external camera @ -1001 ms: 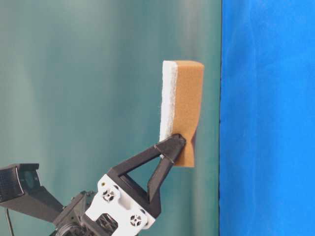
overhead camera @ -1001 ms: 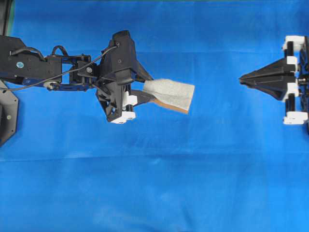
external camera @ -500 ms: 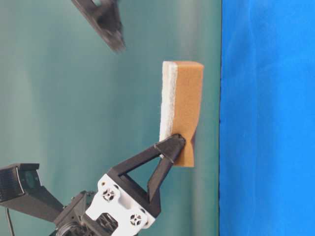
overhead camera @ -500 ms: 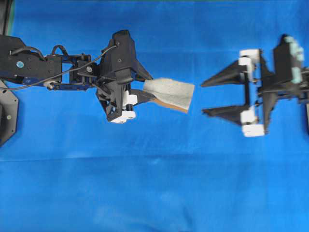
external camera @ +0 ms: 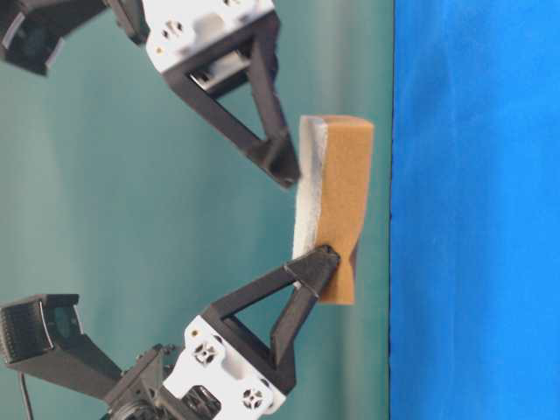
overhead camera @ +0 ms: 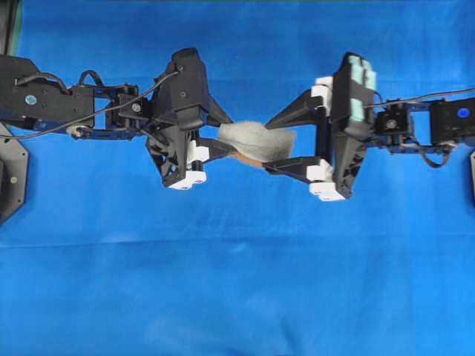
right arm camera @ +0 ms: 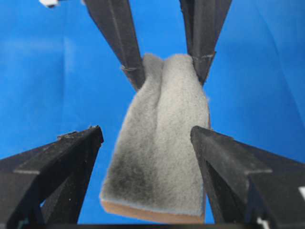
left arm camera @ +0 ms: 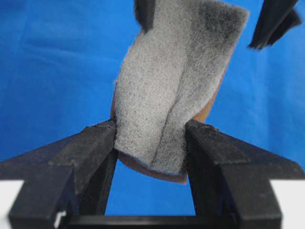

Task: Hand over the sponge with the left arm and wipe it with the right arm.
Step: 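Move the right gripper to the sponge's free end and grasp it, then open the left gripper and pull it back, leaving sponge in right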

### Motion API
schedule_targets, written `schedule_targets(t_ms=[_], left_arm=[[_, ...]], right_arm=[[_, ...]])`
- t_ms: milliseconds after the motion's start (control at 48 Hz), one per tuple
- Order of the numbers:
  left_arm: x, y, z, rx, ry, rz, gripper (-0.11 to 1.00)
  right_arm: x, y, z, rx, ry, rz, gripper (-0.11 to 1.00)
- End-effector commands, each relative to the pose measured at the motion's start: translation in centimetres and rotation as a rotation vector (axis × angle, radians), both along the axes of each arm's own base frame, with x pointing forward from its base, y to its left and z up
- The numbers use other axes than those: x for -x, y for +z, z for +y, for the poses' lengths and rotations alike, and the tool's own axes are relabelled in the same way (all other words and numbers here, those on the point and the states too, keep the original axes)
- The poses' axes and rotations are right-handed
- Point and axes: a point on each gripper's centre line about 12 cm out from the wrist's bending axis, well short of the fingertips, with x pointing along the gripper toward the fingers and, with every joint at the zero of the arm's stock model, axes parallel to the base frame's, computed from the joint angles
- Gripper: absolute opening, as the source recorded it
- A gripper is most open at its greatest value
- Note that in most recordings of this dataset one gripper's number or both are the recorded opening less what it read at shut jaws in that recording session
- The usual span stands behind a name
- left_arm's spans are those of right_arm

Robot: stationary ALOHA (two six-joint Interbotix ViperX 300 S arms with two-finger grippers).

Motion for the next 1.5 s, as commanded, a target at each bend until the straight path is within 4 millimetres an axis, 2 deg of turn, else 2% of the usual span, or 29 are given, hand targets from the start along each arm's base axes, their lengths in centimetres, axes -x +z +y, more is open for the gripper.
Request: schedule_targets(t_ms=[0, 313, 771, 855, 959, 1043, 1251, 1293, 1418, 1480], left_arm=[[0.0, 0.8, 0.1, -0.003, 0.001, -0.023, 0.39], [0.0, 0.9, 0.1, -0.008, 0.0, -0.03, 0.39], [-0.1, 1.0, 0.1, -0.012, -0.002, -0.033, 0.39], [-0.1, 1.0, 0.1, -0.013, -0.002, -0.037, 0.39], [-0.2, 1.2, 0.1, -0.014, -0.003, -0.051, 0.3], [-0.2, 1.3, 0.2, -0.016, -0.001, -0.066, 0.29], [0.0, 1.5, 0.1, -0.022, -0.004, -0.089, 0.29], [0.1, 1.6, 0.1, -0.022, -0.004, -0.09, 0.35], [0.8, 1.8, 0.1, -0.028, -0.006, -0.099, 0.72], [1.4, 2.1, -0.1, -0.041, -0.014, -0.117, 0.86]], right_arm=[[-0.7, 1.0, -0.6, -0.005, -0.019, -0.025, 0.74], [-1.5, -0.9, -0.8, -0.012, -0.024, 0.038, 0.74], [-1.5, -0.9, -0.9, 0.008, -0.016, 0.041, 0.71], [-1.5, -0.7, -0.9, 0.019, -0.011, 0.038, 0.6], [-1.2, -0.5, -0.9, 0.028, -0.006, 0.046, 0.34], [-0.9, -0.2, -0.9, 0.03, -0.004, 0.054, 0.16], [-0.5, 0.1, -0.8, 0.027, -0.004, 0.062, 0.15], [-0.3, 0.2, -0.8, 0.026, -0.004, 0.065, 0.15], [-0.2, 0.3, -0.7, 0.027, -0.001, 0.065, 0.15], [-0.1, 0.2, -0.6, 0.026, 0.001, 0.066, 0.15]])
